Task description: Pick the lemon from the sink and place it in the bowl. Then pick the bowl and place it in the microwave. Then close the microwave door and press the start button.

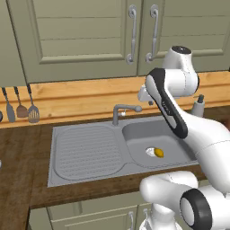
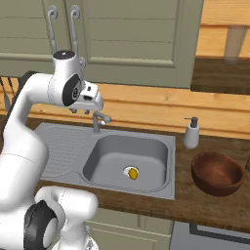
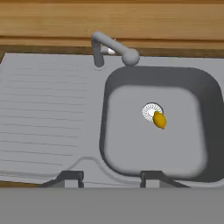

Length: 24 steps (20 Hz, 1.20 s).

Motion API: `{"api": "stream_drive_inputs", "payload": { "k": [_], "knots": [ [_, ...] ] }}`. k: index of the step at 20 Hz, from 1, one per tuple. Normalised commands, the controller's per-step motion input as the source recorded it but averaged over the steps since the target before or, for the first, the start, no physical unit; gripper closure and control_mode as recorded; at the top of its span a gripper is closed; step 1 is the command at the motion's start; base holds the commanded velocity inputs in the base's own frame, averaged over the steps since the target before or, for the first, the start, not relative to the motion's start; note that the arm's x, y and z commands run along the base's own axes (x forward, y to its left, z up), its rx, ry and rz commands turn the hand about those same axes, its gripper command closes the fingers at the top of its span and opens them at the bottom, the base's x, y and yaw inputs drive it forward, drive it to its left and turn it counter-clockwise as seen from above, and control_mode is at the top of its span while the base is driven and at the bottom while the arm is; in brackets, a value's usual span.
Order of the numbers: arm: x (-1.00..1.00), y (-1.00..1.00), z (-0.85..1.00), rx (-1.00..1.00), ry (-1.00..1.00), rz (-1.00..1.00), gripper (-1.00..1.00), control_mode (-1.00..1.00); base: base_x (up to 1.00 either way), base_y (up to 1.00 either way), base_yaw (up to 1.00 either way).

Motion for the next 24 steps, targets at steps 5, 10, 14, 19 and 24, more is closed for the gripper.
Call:
{"api": "stream_drive_inputs", "payload": {
  "k": [5,10,14,19,24],
  "knots": [
    [-0.25,-0.19,-0.04,0.04,-0.10,-0.01,-1.00,-1.00,0.00,0.00,0.00],
    [0.03,-0.98,-0.62,0.10,-0.07,0.00,-1.00,-1.00,0.00,0.00,0.00],
    [0.00,-0.47,-0.76,-0.03,0.02,0.00,-1.00,-1.00,0.00,0.00,0.00],
    [0.02,-0.20,-0.74,-0.10,0.03,-0.01,-1.00,-1.00,0.00,0.00,0.00],
    [0.16,-0.54,-0.76,0.01,0.14,0.00,-1.00,-1.00,0.00,0.00,0.00]
  ]
}}
